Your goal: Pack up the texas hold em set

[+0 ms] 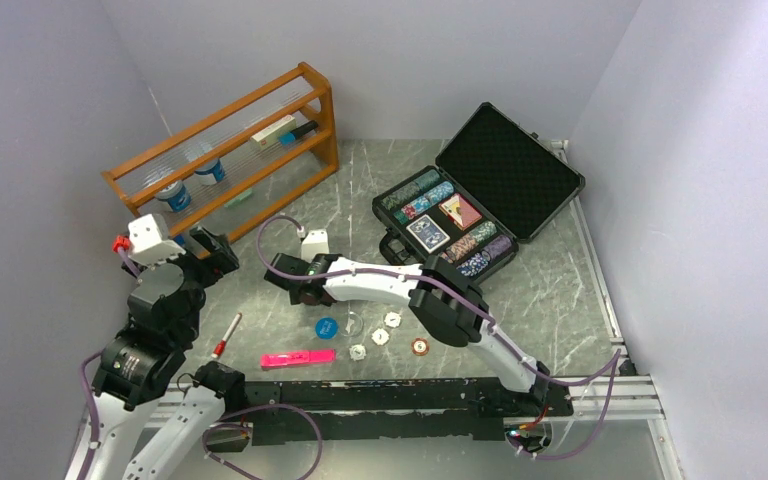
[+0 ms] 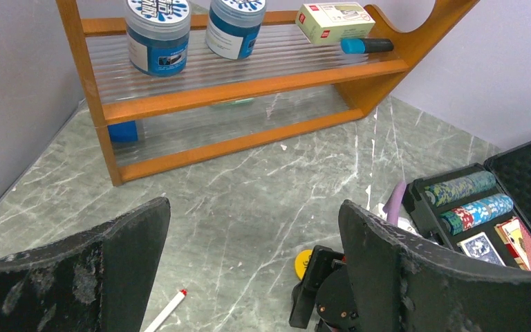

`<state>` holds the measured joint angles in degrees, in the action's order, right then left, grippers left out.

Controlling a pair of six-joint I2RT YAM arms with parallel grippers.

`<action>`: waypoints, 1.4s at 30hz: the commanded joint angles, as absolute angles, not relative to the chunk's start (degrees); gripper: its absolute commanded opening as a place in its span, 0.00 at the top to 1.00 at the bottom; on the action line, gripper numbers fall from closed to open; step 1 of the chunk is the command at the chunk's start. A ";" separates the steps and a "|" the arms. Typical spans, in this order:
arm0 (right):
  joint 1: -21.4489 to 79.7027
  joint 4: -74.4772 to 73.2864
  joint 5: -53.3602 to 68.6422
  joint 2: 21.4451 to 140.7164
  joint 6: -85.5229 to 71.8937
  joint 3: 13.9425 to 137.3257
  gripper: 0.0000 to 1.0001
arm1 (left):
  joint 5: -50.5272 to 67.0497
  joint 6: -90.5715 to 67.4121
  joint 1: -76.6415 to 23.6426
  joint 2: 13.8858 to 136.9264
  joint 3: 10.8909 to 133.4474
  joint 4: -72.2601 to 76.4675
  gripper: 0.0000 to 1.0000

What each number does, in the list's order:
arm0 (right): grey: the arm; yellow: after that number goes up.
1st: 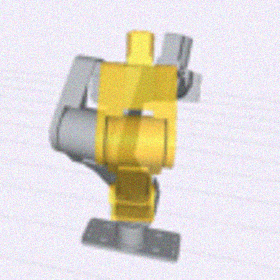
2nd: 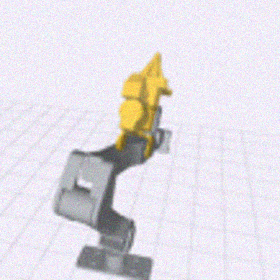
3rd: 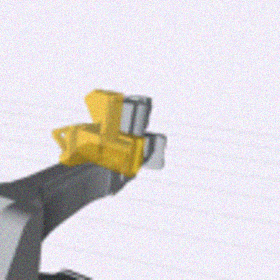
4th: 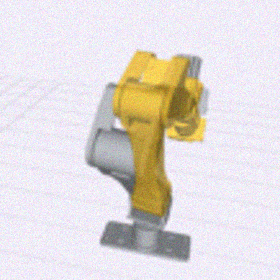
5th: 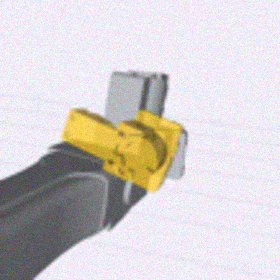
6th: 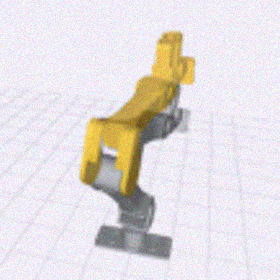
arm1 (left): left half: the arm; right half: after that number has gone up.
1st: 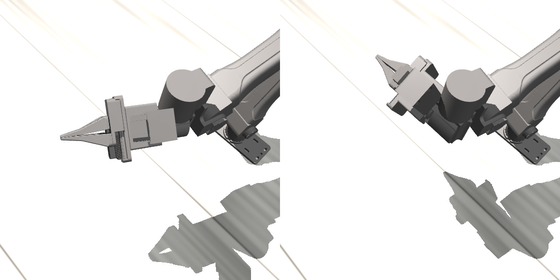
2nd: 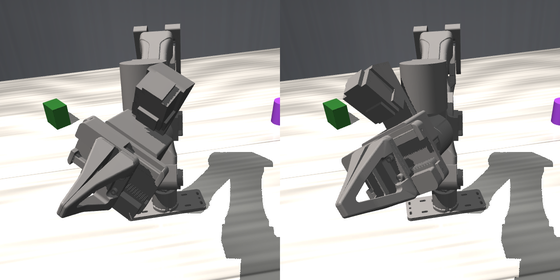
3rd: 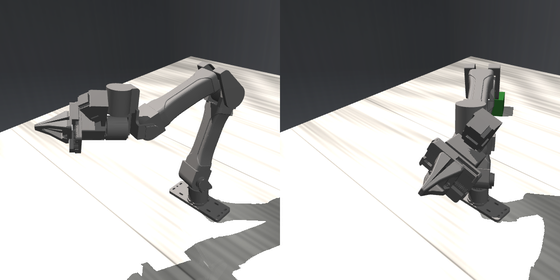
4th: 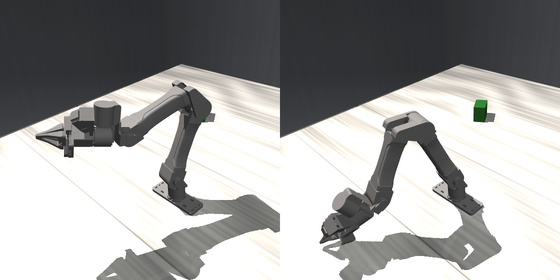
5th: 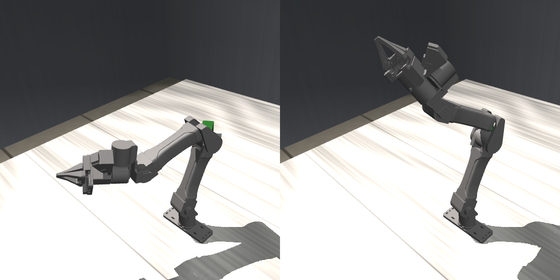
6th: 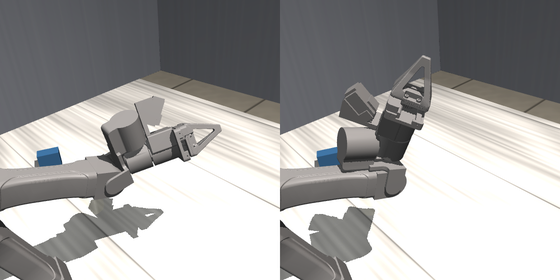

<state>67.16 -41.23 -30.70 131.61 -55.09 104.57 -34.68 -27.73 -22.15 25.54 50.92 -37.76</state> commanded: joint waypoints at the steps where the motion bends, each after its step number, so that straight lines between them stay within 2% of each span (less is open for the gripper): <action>1: 66.43 -45.57 -33.68 135.34 -56.07 105.29 0.25 | -35.53 -27.36 -21.97 24.69 50.61 -36.84 0.03; 7: 66.18 -42.91 -32.58 132.74 -55.84 99.86 0.44 | -36.91 -27.49 -21.98 24.04 50.77 -37.89 0.03; 11: 65.74 -37.82 -31.08 128.33 -54.81 93.58 0.50 | -35.25 -28.39 -21.99 23.82 49.84 -37.88 0.03; 31: 60.80 -26.16 -35.18 106.06 -40.64 82.35 0.48 | -34.65 -29.01 -21.98 24.43 51.70 -39.34 0.03; 42: 45.07 -24.59 -34.15 97.34 -36.55 75.48 0.46 | -33.45 -29.33 -21.98 26.71 52.18 -38.09 0.03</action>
<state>50.00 -26.09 -33.19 100.31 -39.07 77.49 -34.30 -28.36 -22.15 25.19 50.17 -39.57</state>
